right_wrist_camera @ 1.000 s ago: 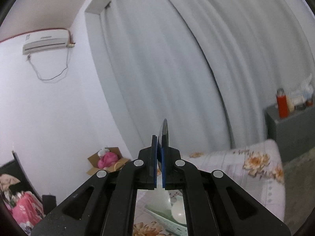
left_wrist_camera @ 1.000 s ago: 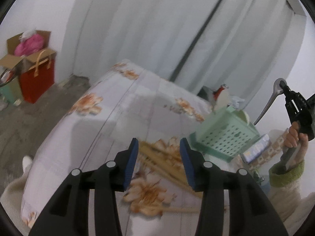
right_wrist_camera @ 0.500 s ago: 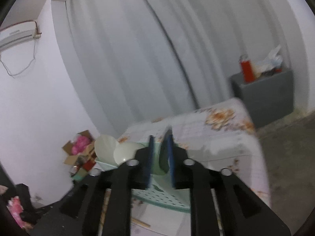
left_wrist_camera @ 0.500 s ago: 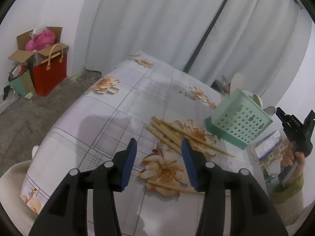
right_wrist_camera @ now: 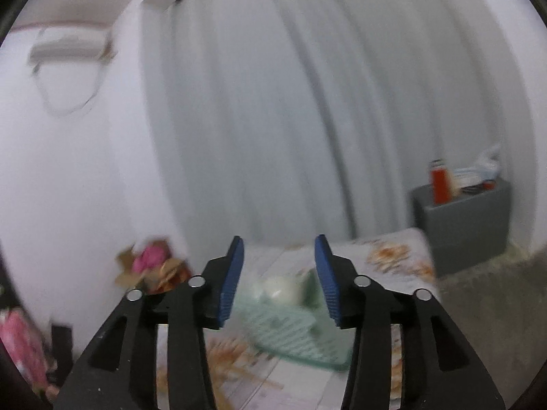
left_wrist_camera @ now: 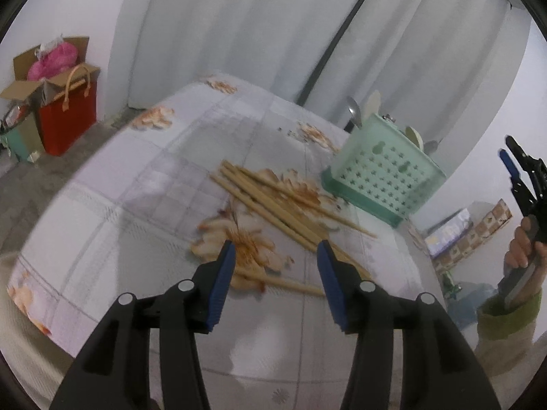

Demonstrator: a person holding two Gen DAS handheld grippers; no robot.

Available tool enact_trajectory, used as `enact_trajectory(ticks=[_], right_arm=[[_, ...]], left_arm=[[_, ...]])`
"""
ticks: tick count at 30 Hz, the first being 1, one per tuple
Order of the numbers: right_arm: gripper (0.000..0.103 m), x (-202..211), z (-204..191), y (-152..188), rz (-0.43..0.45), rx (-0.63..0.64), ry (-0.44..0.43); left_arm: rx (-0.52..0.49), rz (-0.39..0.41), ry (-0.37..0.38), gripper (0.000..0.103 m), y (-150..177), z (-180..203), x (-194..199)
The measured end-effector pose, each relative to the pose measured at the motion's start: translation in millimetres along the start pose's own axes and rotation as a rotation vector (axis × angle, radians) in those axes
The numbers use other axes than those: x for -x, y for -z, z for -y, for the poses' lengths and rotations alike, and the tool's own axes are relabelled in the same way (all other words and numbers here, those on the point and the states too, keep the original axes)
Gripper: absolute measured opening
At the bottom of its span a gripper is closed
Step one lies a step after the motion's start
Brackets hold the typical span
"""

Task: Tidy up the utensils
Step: 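Move both grippers over the wooden chopsticks, then close the right gripper on one wooden chopstick while the left gripper closes on another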

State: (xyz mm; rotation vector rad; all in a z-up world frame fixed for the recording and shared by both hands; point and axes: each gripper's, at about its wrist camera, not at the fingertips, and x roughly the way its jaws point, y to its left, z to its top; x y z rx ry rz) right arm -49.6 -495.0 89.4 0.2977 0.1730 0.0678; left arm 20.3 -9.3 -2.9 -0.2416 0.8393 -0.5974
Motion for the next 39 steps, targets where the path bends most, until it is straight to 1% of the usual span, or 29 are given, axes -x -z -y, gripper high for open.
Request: enact_trajectory(ticks=[1, 2, 4, 5, 6, 7, 8, 10, 11, 12, 13, 14, 16, 18, 19, 21, 22, 26, 29, 31, 33, 36, 37, 39], right_arm=[[0.05, -9, -9, 7, -0.054, 0.024, -0.037], [0.05, -18, -16, 13, -0.116, 0.044, -0.071], [0.05, -47, -34, 39, -0.273, 0.077, -0.135], [0.05, -64, -40, 53, -0.358, 0.076, -0.168], [0.05, -76, -43, 63, -0.417, 0.067, -0.19], [0.049, -94, -47, 78, -0.496, 0.054, -0.206], [0.047, -105, -52, 89, -0.547, 0.066, -0.214], [0.046, -131, -60, 107, -0.611, 0.119, -0.208], [0.042, -142, -62, 113, -0.638, 0.14, -0.202], [0.041, -152, -65, 119, -0.664, 0.157, -0.203], [0.04, -164, -67, 125, -0.69, 0.169, -0.2], [0.036, -176, -67, 131, -0.717, 0.175, -0.195], [0.032, -193, -67, 141, -0.755, 0.189, -0.182], [0.026, -206, -64, 150, -0.804, 0.197, -0.151], [0.025, -205, -65, 153, -0.812, 0.193, -0.15], [0.021, -200, -67, 151, -0.807, 0.188, -0.146], [0.015, -197, -69, 152, -0.819, 0.192, -0.137], [0.006, -185, -74, 156, -0.848, 0.179, -0.115], [0.005, -169, -74, 159, -0.865, 0.143, -0.099], [0.005, -161, -77, 162, -0.87, 0.125, -0.089], [0.005, -152, -81, 165, -0.877, 0.107, -0.096], [0.005, -139, -91, 168, -0.868, 0.141, -0.086], [0.005, -139, -91, 164, -0.863, 0.153, -0.08], [0.005, -136, -91, 165, -0.857, 0.164, -0.072]], left_arm=[[0.013, -0.014, 0.015, 0.048, 3, -1, -2], [0.022, -0.027, 0.029, 0.048, 6, -2, -4], [0.046, -0.065, 0.06, 0.048, 11, -3, -11], [0.055, -0.078, 0.072, 0.048, 13, -3, -14], [0.066, -0.092, 0.078, 0.048, 14, -4, -18], [0.088, -0.111, 0.082, 0.047, 16, -5, -22], [0.104, -0.122, 0.093, 0.047, 17, -7, -25], [0.149, -0.159, 0.112, 0.042, 22, -10, -34], [0.157, -0.17, 0.116, 0.041, 24, -10, -36], [0.166, -0.187, 0.122, 0.037, 26, -11, -40], [0.169, -0.182, 0.13, 0.035, 28, -10, -41], [0.169, -0.181, 0.132, 0.035, 29, -9, -43], [0.185, -0.18, 0.14, 0.035, 27, -10, -46], [0.226, -0.174, 0.154, 0.035, 24, -14, -52], [0.237, -0.17, 0.151, 0.034, 21, -15, -55], [0.244, -0.16, 0.13, 0.031, 15, -18, -60], [0.242, -0.155, 0.112, 0.031, 11, -19, -62], [0.239, -0.136, 0.04, 0.029, -6, -22, -71], [0.21, -0.116, -0.004, 0.028, -15, -22, -78], [0.205, -0.109, -0.012, 0.023, -20, -24, -82], [0.191, -0.101, -0.02, 0.022, -24, -25, -85], [0.158, -0.093, -0.048, 0.022, -27, -23, -88], [0.141, -0.093, -0.066, 0.022, -28, -20, -90], [0.066, -0.093, -0.137, 0.022, -28, -8, -93]])
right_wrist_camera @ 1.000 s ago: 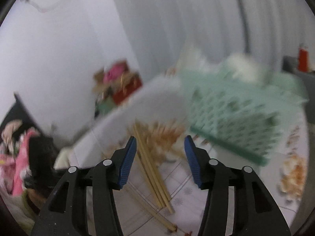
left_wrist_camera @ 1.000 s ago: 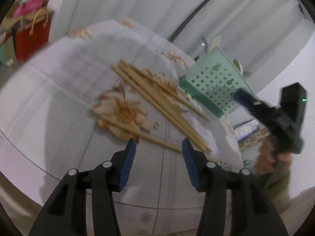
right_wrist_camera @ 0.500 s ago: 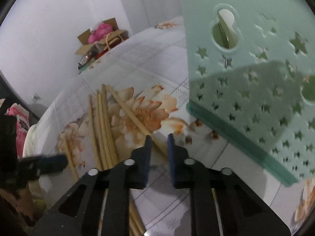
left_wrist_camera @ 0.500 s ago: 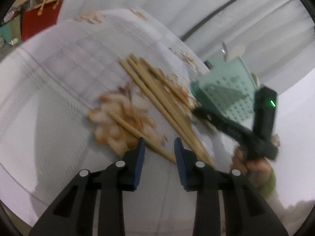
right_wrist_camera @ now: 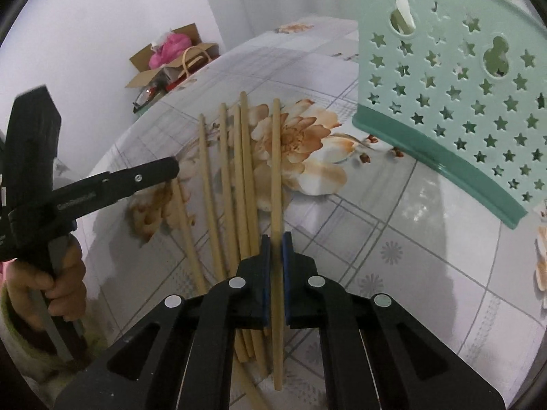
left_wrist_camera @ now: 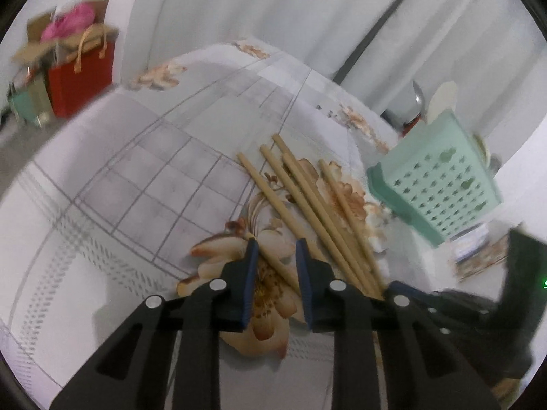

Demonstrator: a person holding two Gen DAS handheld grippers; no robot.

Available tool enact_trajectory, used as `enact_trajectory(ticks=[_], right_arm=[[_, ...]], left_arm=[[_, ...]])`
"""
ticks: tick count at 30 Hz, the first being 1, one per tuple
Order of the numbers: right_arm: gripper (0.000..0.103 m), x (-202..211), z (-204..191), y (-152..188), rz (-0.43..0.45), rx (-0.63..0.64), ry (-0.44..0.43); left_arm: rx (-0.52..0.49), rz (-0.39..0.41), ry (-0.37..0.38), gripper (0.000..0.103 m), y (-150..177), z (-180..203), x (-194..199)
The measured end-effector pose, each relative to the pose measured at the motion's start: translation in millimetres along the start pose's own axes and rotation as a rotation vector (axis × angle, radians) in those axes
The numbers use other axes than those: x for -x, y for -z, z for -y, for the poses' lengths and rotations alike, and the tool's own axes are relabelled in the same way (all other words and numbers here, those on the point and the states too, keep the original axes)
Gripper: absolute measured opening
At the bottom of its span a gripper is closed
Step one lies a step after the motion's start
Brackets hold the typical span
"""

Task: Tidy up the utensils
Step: 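Close the right gripper on one wooden chopstick while the left gripper closes on another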

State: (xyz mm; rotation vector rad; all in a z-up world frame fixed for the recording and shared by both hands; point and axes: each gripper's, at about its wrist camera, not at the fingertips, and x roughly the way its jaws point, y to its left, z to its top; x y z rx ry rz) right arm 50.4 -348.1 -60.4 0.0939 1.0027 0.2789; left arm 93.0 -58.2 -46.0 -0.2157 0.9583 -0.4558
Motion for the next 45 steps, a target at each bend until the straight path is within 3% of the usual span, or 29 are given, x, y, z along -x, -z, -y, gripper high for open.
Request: enact_trajectory(ticks=[7, 12, 16, 21, 25, 30, 32, 38, 45], right_arm=[[0.004, -2, 4, 0, 0.006, -0.007, 0.009], [0.004, -6, -3, -1, 0.016, -0.017, 0.016], [0.004, 0, 5, 6, 0.023, -0.039, 0.016], [0.004, 6, 12, 12, 0.017, -0.051, 0.01], [0.004, 9, 13, 15, 0.008, -0.04, 0.009], [0.004, 13, 13, 22, -0.003, -0.017, 0.009], [0.004, 15, 12, 24, -0.01, -0.015, 0.011], [0.004, 18, 10, 31, -0.038, -0.014, 0.018], [0.006, 24, 10, 35, -0.105, 0.024, 0.009]], left_arm=[[-0.235, 0.044, -0.23, 0.022, 10, 32, -7], [-0.296, 0.056, -0.271, 0.016, 9, 32, -9], [-0.32, 0.052, -0.257, 0.012, 0, 14, -8], [-0.216, 0.016, -0.135, 0.012, -12, -13, 0], [-0.133, -0.019, -0.075, 0.014, -2, -22, 17], [-0.117, -0.079, -0.033, 0.016, 21, -12, 28], [-0.127, -0.083, -0.042, 0.016, 26, -5, 29], [-0.244, -0.066, -0.175, 0.013, 34, 14, 27], [-0.214, -0.1, -0.157, 0.008, 47, 7, 42]])
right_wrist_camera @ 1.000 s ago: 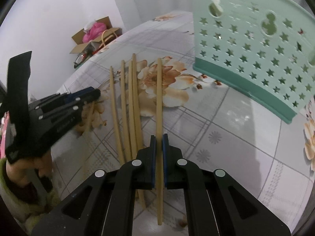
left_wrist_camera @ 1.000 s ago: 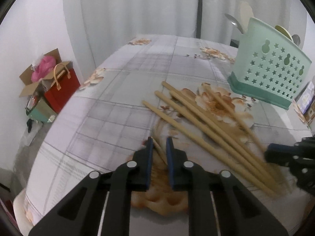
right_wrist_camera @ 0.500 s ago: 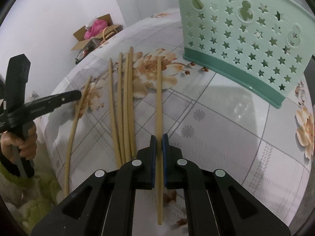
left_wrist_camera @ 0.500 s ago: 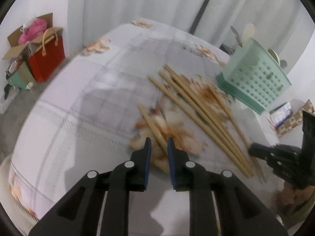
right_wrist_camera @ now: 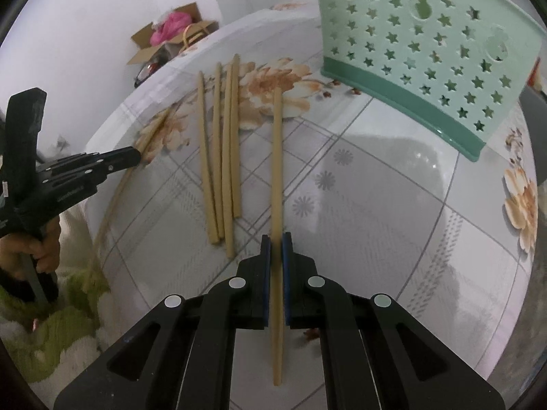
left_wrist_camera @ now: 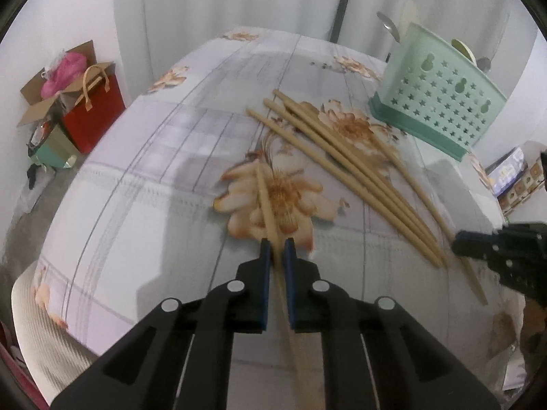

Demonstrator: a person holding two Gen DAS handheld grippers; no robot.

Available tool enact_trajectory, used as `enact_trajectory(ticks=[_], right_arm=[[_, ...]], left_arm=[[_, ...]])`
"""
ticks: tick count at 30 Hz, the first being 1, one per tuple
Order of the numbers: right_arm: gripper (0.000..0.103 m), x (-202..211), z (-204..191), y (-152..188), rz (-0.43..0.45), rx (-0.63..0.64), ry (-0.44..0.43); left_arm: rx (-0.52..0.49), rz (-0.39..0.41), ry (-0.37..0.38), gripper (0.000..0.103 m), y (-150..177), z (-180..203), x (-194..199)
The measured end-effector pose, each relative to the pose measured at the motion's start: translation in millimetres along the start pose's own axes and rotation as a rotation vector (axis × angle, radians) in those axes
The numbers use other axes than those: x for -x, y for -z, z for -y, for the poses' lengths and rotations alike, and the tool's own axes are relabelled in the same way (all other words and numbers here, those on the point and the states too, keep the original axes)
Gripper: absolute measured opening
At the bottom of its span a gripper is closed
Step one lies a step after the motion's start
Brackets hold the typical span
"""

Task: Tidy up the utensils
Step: 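Close the right gripper on one wooden chopstick while the left gripper closes on another, then lift both held chopsticks up toward the green holder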

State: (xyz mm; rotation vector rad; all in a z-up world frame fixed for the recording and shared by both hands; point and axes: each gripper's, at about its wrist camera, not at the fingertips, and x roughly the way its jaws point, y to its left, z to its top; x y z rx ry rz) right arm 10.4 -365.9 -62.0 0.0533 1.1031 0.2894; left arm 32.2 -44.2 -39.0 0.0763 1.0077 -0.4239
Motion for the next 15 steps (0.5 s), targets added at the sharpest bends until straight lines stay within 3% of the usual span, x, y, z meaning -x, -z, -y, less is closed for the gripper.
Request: enact_trajectory(ticks=[4, 15], right_arm=[[0.015, -5, -2, -15, 0.016, 0.026, 0.017], [0.015, -36, -16, -64, 0.045, 0.112, 0.041]], left_arm=[[0.04, -0.004, 0.028, 0.008, -2, -5, -1], [-0.002, -0.031, 0.005, 0.008, -27, -3, -16]])
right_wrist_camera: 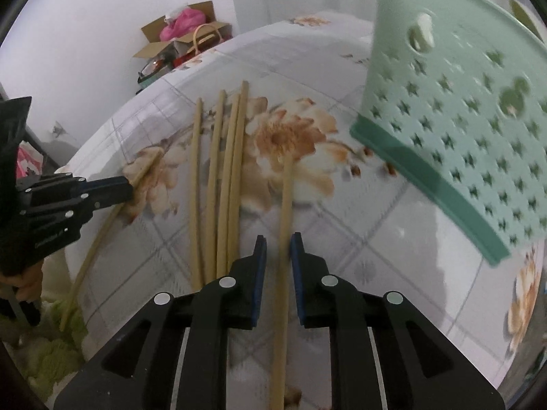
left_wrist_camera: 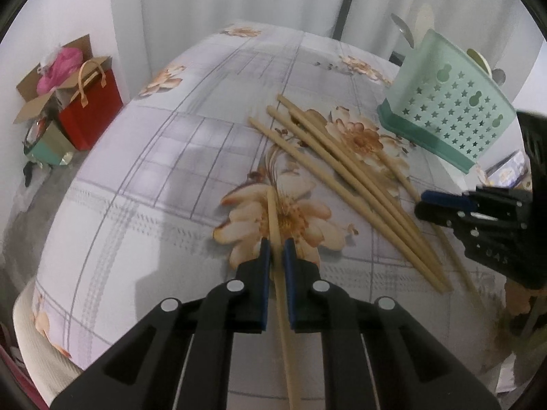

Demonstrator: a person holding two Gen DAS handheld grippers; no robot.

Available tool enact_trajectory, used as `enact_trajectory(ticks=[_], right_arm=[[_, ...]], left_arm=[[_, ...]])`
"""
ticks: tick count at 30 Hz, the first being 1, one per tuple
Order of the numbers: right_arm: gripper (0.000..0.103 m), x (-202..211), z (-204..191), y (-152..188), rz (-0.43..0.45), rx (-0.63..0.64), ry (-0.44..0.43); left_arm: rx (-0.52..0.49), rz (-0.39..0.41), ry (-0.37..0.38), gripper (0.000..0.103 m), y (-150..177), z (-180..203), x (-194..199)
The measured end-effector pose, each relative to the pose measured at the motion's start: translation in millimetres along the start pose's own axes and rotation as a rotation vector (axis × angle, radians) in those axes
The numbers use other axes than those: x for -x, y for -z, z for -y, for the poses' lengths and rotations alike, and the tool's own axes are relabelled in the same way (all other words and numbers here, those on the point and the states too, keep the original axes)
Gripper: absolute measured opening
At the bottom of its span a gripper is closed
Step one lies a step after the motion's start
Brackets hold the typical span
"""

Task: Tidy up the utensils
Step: 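Lift both held chopsticks up toward the green holder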

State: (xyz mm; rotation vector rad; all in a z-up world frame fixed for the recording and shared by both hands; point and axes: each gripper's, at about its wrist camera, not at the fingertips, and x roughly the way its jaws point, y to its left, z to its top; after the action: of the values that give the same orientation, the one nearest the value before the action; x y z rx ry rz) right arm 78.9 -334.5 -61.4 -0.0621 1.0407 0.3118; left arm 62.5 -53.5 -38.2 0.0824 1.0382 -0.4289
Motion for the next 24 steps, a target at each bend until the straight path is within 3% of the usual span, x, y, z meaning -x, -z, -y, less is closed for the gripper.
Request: enact_trajectory(ticks=[6, 10, 16, 19, 24], right_arm=[[0.013, -11, -4, -15, 0.009, 0.025, 0.022], [0.005, -14, -5, -21, 0.019, 0.023, 0.027], [0.004, -10, 1, -22, 0.05, -0.022, 0.015], [0.004, 8, 6, -21, 0.102, -0.036, 0.004], [0.004, 44, 20, -19, 0.197, -0.077, -0.026]], left_arm=[[-0.051, -0.022, -0.023, 0.008, -12, 5, -8], [-0.079, -0.02, -0.02, 0.008, -15, 5, -10], [-0.06, 0.002, -0.005, 0.005, -19, 0, -9], [-0.029, 0.043, 0.021, 0.005, -21, -4, 1], [0.06, 0.177, 0.124, 0.005, -29, -17, 39]])
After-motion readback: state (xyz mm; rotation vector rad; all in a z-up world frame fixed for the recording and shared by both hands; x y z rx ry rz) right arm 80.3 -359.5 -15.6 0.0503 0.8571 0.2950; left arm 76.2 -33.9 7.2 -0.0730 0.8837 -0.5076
